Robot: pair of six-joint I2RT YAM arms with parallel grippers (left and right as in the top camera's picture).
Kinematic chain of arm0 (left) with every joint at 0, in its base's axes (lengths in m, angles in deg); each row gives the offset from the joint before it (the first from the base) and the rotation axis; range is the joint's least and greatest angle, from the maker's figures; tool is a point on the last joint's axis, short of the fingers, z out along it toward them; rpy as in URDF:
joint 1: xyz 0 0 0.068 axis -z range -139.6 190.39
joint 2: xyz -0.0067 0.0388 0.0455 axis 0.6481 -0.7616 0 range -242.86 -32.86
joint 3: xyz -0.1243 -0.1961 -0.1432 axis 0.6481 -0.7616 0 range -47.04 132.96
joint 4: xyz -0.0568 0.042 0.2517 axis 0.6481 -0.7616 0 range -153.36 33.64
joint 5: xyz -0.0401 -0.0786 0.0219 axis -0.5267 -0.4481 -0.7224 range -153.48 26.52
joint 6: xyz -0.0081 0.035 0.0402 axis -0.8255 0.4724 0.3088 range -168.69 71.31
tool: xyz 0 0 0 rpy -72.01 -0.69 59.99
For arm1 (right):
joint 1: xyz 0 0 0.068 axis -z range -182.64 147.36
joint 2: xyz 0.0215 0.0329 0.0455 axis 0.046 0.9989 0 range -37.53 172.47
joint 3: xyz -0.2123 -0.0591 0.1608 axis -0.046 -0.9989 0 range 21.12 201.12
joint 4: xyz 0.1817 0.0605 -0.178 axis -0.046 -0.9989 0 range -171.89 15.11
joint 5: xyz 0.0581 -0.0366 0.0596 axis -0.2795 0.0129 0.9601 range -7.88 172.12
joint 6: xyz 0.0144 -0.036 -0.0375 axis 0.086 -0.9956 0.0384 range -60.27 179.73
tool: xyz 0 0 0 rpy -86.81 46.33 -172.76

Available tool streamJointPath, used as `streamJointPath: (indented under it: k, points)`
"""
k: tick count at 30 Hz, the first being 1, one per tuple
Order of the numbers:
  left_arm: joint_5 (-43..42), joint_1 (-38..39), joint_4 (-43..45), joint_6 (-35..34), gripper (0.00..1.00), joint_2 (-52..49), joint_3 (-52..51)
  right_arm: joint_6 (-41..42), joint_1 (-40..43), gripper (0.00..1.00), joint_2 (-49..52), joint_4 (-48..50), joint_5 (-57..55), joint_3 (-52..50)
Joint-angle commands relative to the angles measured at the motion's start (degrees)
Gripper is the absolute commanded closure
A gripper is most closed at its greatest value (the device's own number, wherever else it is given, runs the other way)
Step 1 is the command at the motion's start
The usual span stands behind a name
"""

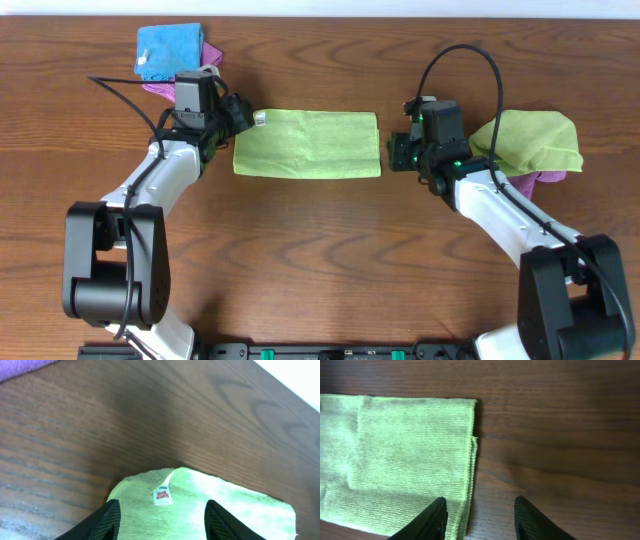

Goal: Fold the cloth

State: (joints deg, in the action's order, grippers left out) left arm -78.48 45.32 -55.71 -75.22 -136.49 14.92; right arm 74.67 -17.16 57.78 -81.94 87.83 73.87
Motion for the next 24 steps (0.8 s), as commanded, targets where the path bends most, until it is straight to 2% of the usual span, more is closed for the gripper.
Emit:
streamJointPath:
  k: [1, 6, 9, 13, 16, 19, 24]
  points:
    - [0.3, -0.1, -0.6, 1.2, 0.44, 0.3, 0.9, 1.4, 0.2, 0.55, -0.6, 0.0, 1.1, 0.0]
    - [-6.1, -0.1, -1.3, 0.9, 0.39, 0.3, 0.9, 4.4, 0.2, 0.53, -0.5, -0.7, 1.2, 0.0]
    - [-6.6, 0.1, -2.9, -1.0, 0.4, 0.3, 0.9, 7.6, 0.2, 0.51, -0.2, -1.9, 1.2, 0.0]
    - [-6.6, 1.6, -4.7, -0.9, 0.69, 0.0, 0.8, 10.3, 0.2, 0.48, 2.3, -1.8, 1.7, 0.0]
    - [-5.1, 3.5, -4.7, -0.9, 0.86, -0.5, 0.8, 11.4, 0.2, 0.46, 5.1, 0.3, 4.8, 0.0]
    - [-2.5, 5.1, -4.7, -0.9, 0.94, -1.5, 0.8, 13.5, 0.2, 0.45, 7.1, 2.6, 6.8, 0.0]
    - [-2.2, 6.0, -4.8, -0.9, 0.94, -4.7, 0.8, 15.6, 0.2, 0.44, 8.8, 5.2, 7.4, 0.0]
